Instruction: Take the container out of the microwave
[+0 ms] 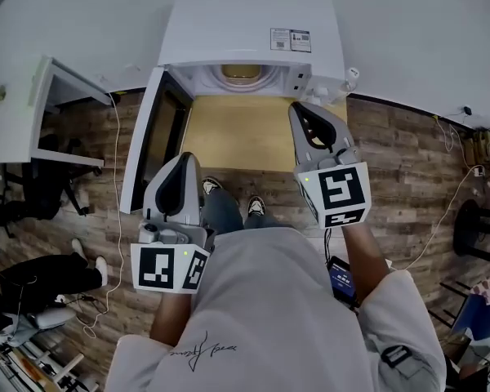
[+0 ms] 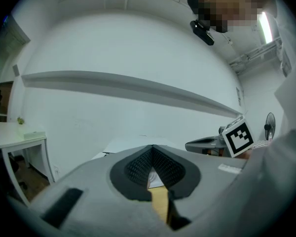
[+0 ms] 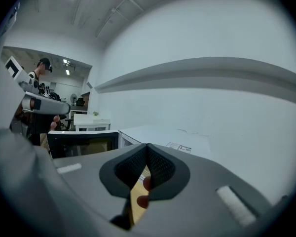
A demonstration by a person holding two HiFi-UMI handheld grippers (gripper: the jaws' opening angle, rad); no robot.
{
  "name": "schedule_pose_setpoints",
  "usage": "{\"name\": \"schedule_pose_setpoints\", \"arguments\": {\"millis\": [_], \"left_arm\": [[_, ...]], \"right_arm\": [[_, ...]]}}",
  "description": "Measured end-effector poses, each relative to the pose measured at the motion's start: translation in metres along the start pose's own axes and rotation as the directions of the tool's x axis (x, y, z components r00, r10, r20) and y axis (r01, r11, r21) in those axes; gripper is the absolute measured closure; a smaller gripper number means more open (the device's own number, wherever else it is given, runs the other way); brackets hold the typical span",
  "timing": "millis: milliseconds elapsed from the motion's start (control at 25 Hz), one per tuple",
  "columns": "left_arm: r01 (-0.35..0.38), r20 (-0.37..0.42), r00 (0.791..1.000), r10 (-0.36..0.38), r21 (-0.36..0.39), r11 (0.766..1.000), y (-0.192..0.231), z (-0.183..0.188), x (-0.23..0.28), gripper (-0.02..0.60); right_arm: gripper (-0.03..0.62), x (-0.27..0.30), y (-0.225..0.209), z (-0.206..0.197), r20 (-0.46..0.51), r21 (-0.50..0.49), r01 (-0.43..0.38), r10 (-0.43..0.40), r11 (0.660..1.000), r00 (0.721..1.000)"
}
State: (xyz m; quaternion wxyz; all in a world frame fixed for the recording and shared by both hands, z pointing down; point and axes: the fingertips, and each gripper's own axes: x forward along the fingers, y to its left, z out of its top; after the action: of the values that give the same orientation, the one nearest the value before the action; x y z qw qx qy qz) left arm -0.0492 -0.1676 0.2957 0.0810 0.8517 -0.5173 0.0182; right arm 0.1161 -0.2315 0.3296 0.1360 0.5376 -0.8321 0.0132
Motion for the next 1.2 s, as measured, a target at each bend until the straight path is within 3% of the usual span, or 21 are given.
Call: {"name": "schedule_pose_setpoints", "arguments": {"millis": [480, 840, 1200], "left_arm": [[0.005, 0.005, 1.000, -0.005, 0.002, 1.000, 0.003, 0.001, 0.011, 0.581], [-0.004, 0.000, 1.000, 0.004, -0.008, 1.000, 0.012, -0.001, 0.020, 0.581], [-0.028, -0.015, 0.999, 0.028, -0.029, 0.999, 0.023, -0.004, 0.019, 0.581]], "right_arm": [[0.580, 0.044, 0.001, 0.004, 0.008, -0.142, -0.056, 0.058, 0.988, 0.998], [0.579, 0.082, 0.005, -0.032, -0.103, -0.241, -0.082, 0.058, 0.967, 0.993], [0.569, 0.128, 0.025, -0.090, -0.283, -0.363, -0.146, 0.041, 0.920, 0.958]]}}
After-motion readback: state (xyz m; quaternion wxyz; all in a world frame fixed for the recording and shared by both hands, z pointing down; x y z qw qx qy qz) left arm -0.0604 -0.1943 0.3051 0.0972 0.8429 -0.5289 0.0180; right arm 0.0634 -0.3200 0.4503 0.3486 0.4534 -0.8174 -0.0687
